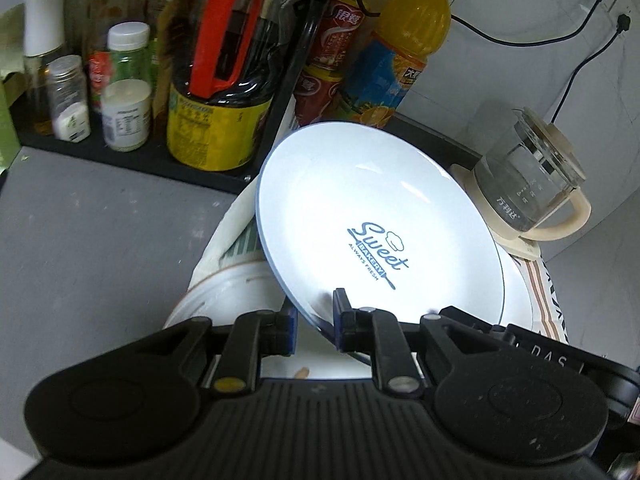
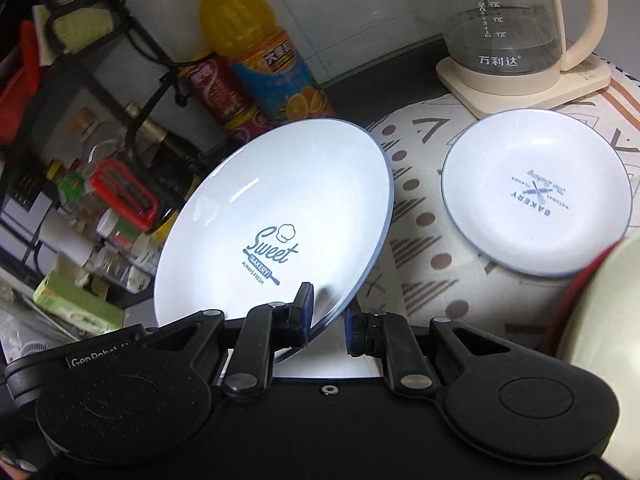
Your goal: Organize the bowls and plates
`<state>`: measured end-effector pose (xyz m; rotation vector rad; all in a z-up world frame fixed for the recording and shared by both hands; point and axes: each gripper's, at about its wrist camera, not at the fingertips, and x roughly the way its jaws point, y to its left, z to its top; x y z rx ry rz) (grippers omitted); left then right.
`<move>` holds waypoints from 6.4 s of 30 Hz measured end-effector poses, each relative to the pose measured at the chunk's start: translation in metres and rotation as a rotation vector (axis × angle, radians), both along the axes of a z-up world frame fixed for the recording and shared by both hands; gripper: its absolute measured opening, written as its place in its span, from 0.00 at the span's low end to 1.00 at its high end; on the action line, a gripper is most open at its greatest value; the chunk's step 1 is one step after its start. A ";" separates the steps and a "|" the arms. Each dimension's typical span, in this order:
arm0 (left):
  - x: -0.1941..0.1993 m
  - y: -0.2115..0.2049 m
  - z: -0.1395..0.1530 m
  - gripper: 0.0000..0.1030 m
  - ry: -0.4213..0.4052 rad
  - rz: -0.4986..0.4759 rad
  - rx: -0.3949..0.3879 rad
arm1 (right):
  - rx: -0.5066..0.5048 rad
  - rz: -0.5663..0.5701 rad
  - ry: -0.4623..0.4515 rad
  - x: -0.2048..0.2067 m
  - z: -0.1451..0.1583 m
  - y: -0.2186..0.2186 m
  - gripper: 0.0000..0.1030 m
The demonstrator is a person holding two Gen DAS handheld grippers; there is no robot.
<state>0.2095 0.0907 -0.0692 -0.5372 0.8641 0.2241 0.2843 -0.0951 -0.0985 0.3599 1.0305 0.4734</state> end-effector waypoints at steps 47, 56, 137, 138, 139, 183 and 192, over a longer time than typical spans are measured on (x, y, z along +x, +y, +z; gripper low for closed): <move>-0.087 -0.028 -0.039 0.22 0.156 0.126 -0.156 | -0.142 0.198 0.024 -0.066 -0.015 -0.010 0.16; -0.075 -0.001 -0.029 0.28 0.237 0.121 -0.196 | -0.154 0.174 0.026 -0.062 -0.014 -0.006 0.16; 0.110 -0.088 0.027 0.83 0.106 -0.329 -0.067 | -0.122 -0.194 -0.044 0.027 0.058 -0.122 1.00; 0.113 -0.091 0.027 0.83 0.099 -0.322 -0.073 | -0.120 -0.190 -0.033 0.031 0.056 -0.125 1.00; 0.116 -0.095 0.026 0.83 0.096 -0.318 -0.075 | -0.113 -0.185 -0.025 0.035 0.055 -0.130 1.00; 0.166 -0.134 -0.086 0.12 0.232 -0.041 -0.243 | -0.057 0.140 0.316 0.157 -0.085 -0.181 0.23; 0.166 -0.134 -0.071 0.12 0.204 -0.088 -0.193 | -0.016 0.129 0.269 0.154 -0.077 -0.185 0.13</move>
